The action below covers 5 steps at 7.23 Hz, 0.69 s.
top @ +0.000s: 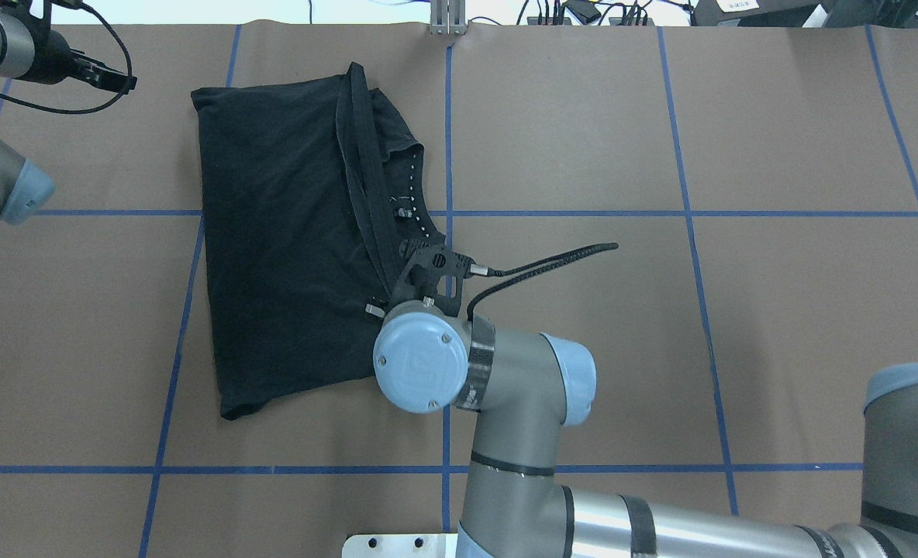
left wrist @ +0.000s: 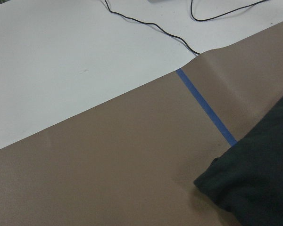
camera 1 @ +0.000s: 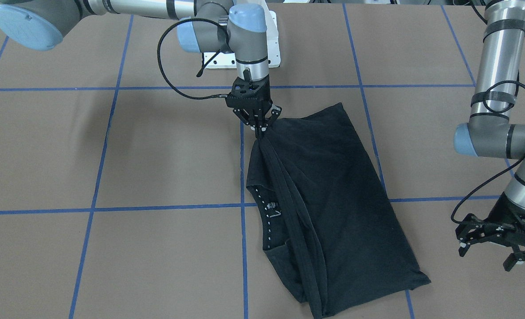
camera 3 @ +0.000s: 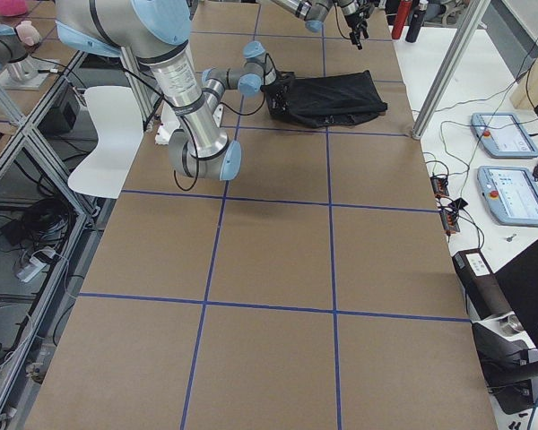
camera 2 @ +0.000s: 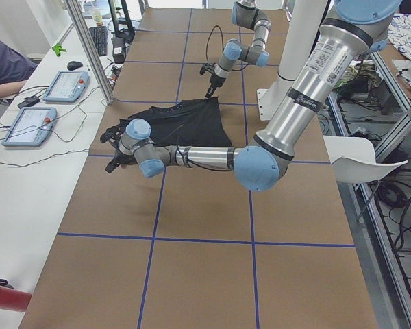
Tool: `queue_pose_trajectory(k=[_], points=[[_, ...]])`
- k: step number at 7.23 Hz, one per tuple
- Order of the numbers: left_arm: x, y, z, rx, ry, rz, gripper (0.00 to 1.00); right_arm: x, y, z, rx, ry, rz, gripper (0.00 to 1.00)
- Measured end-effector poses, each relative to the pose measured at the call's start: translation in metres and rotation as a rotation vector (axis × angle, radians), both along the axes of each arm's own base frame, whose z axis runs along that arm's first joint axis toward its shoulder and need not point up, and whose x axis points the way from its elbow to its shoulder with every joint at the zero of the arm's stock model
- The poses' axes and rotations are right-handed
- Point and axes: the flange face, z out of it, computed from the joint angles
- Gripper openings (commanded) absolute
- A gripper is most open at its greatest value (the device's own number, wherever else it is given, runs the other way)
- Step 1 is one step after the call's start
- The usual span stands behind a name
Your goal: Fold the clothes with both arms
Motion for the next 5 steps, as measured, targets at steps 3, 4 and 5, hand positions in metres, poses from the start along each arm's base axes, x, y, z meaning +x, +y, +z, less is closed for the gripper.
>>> queue_pose_trajectory(k=[3, 4, 5], points=[[0.000, 0.000, -0.001, 0.000, 0.002, 0.000, 1.00, 0.013, 0.069, 0.013, 0.018, -0.005, -0.018, 0.00], [0.000, 0.000, -0.001, 0.000, 0.002, 0.000, 1.00, 0.013, 0.074, 0.013, 0.020, -0.008, -0.018, 0.93], [0.000, 0.000, -0.001, 0.000, 0.002, 0.000, 1.00, 0.012, 0.076, 0.012, 0.024, -0.007, -0.016, 1.00]])
